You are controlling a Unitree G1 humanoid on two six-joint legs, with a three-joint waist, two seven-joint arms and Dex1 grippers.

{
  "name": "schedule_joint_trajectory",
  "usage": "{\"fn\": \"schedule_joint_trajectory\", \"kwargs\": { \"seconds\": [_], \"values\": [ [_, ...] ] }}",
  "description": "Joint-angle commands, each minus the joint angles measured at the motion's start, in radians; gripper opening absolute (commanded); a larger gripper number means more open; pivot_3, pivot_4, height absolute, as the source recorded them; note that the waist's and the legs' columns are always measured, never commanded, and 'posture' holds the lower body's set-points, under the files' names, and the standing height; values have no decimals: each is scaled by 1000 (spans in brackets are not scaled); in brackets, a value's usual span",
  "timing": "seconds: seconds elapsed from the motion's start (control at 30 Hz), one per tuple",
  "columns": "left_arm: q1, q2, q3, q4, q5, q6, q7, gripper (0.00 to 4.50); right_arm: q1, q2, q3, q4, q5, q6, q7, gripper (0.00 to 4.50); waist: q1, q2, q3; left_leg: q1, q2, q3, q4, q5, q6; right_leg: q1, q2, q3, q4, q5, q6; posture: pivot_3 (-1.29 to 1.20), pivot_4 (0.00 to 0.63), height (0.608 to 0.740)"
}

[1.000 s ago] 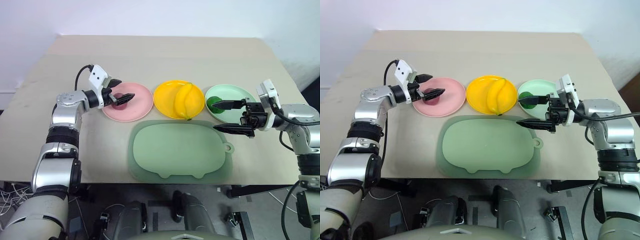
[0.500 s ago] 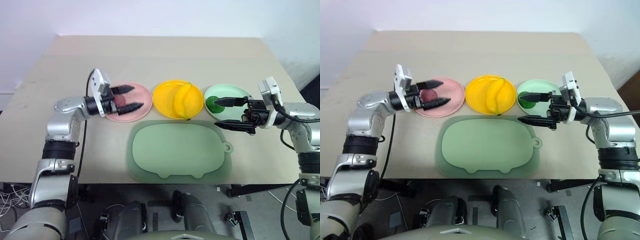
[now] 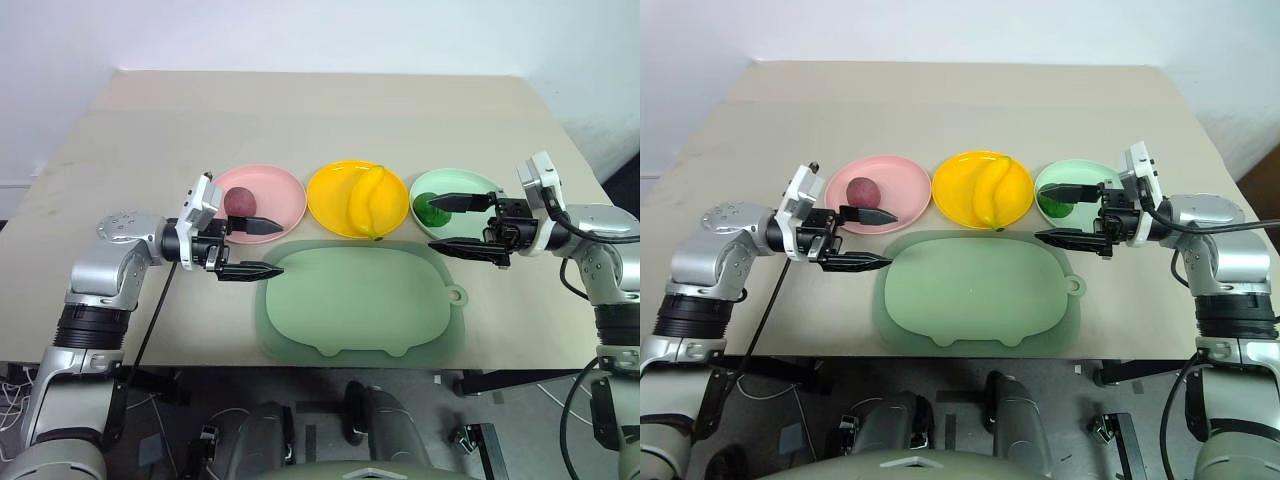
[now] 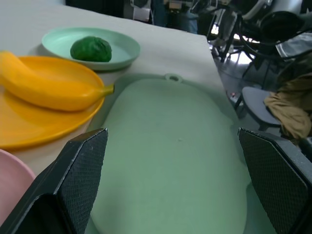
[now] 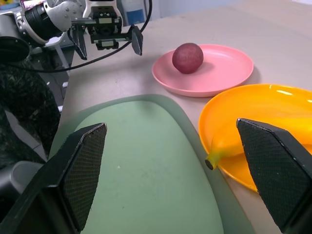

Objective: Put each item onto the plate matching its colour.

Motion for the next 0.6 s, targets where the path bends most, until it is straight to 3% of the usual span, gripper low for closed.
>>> {"fn": "schedule_joint_trajectory", "kwargs": {
  "seconds": [0.03,0.6],
  "values": [
    [-25,15,33,-11,-26,-8,-2,4472,-26,1,-33,-7,17,-9,-4,4500,0,0,0,0,0,0,0,0,0,0,0,0,0,0,0,0,150,704],
    [-61,48,49,46,-2,-55,20,4472,-77,63,0,18,-10,-30,-16,4500,0,0,0,0,0,0,0,0,0,0,0,0,0,0,0,0,150,704]
  ]
}}
